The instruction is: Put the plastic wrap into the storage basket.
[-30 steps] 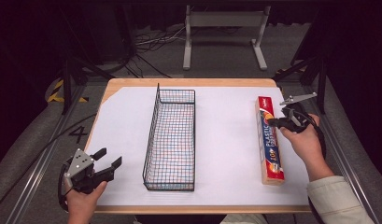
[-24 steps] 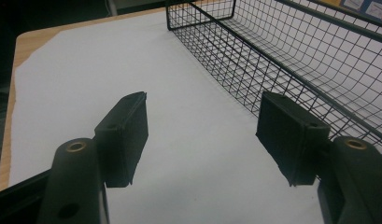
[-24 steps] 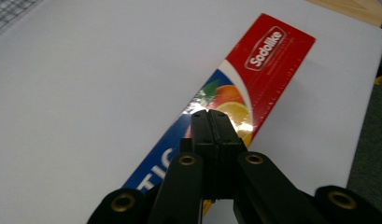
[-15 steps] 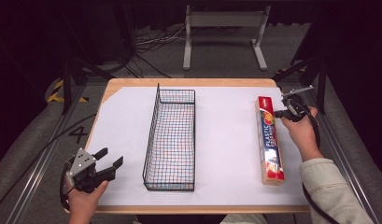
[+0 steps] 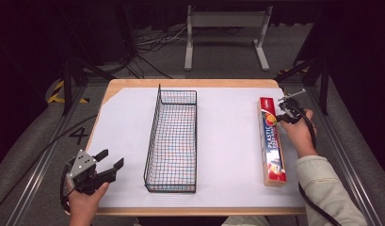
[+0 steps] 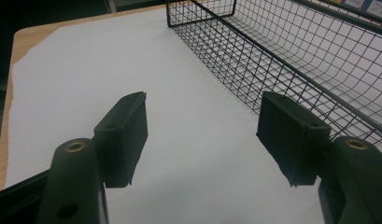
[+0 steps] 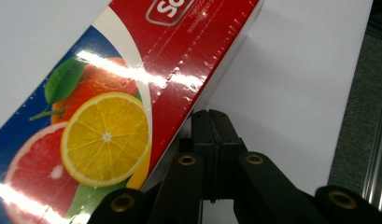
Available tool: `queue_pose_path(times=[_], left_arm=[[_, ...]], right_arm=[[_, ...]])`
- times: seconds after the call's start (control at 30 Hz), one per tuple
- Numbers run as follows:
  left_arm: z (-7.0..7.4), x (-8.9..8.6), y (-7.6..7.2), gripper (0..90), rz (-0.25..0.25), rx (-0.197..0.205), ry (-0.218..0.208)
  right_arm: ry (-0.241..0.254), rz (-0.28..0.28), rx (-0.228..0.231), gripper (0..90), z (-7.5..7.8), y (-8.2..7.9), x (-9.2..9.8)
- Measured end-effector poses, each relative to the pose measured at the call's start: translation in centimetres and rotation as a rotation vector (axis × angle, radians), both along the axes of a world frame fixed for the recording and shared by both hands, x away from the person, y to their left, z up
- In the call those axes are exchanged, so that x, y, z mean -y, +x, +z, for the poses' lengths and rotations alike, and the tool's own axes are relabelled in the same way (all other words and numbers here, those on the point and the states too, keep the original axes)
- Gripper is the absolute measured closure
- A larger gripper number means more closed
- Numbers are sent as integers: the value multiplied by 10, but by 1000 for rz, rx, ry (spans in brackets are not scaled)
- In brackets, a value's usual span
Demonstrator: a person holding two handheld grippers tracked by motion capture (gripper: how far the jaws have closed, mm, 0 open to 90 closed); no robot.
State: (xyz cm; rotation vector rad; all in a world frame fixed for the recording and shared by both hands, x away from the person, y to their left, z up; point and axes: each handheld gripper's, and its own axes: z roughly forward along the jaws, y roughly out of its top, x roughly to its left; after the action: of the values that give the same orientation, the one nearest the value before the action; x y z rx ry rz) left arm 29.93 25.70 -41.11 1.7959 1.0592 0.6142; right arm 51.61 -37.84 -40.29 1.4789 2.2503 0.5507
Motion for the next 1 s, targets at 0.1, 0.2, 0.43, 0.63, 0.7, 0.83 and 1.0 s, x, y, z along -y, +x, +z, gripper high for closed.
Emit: queue_pose_path(times=[0.1,0.2,0.43,0.63,0.7,0.83,1.0], left_arm=[[0,0,0,337,-1,-3,1],[0,1,0,337,-3,-2,5],[-1,0,0,335,-2,-4,-2],[-1,1,1,334,-3,-4,-2],[-1,1,2,334,-5,-2,-3],[0,1,2,334,-9,-6,-6],[0,1,5,333,-10,-2,-9]], right_arm=[[49,19,0,900,-2,2,-2],[35,72,7,900,-3,3,-13],[36,213,-2,900,-7,6,-37],[61,328,-30,900,-6,5,-55],[58,361,-32,900,-4,3,-61],[24,334,-25,793,-1,1,-61],[36,250,25,597,17,-12,-51]])
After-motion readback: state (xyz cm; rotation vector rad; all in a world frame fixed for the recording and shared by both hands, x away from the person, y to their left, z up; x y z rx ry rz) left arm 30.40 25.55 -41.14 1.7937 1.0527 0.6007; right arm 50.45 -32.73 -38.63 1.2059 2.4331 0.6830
